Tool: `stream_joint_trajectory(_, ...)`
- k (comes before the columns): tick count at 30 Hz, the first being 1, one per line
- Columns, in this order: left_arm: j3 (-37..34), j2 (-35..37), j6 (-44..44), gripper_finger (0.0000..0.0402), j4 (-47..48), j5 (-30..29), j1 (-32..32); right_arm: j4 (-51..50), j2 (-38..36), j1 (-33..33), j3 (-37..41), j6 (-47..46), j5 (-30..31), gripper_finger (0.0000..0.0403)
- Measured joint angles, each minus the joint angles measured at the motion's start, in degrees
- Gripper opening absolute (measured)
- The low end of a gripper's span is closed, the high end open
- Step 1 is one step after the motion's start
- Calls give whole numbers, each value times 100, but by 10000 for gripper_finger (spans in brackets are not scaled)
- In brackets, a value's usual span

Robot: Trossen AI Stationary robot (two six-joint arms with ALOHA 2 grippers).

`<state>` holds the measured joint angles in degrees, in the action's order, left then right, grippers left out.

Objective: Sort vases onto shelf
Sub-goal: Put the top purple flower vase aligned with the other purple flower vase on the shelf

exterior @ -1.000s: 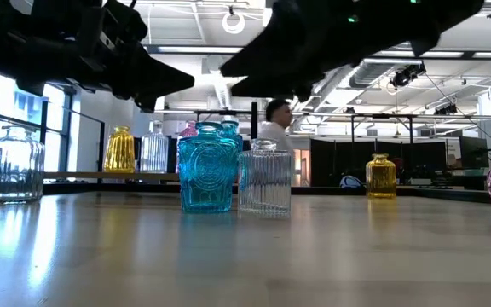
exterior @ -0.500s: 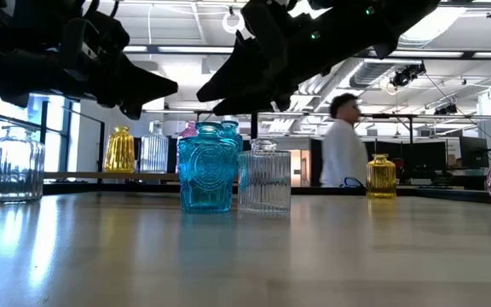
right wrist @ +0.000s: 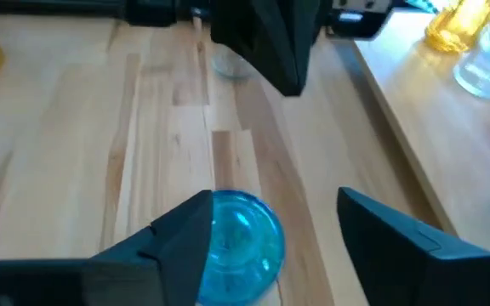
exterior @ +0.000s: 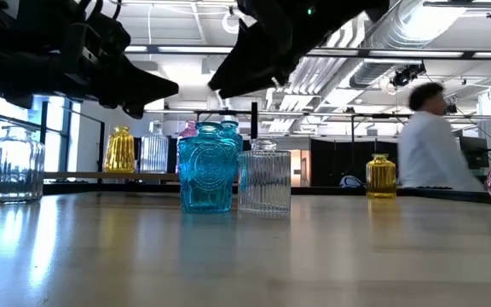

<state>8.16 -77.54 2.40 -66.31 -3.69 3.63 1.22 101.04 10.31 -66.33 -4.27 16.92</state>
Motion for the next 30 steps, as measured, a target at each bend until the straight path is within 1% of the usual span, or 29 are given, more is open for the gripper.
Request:
stream_joint_trajectory(4,0,0,-7,0,-32,209,-199,-1497,-356,68,-361,-540,-3,182)
stream_joint_trajectory(8,0,0,-5,0,63,325,-261,-2994,-647,267,-711,-1438,-4,128)
stream_joint_trajectory(10,0,-1,6,0,69,347,-261,-3881,-727,398,-835,-2095,9,111)
stream_joint_trajectory(13,0,-6,8,0,121,348,-259,-5306,-780,654,-1031,-3381,-52,105)
stream_joint_trajectory(16,0,-7,-5,0,126,348,-260,-6832,-794,955,-1268,-4871,-65,119)
stream_joint_trajectory(19,0,-7,-7,0,94,357,-294,-8262,-794,1240,-1470,-6459,-158,147)
stream_joint_trajectory(21,2,-7,-50,0,35,355,-315,-8982,-798,1414,-1550,-7293,-265,171)
stream_joint_trajectory(23,2,-7,-112,0,33,363,-331,-9144,-853,1552,-1496,-7736,-356,197)
stream_joint_trajectory(26,3,-7,-115,0,8,386,-392,-8902,-1040,1619,-1249,-7980,-397,232)
stream_joint_trajectory(30,4,-7,-93,0,7,475,-486,-9110,-1231,1581,-824,-8164,-541,257)
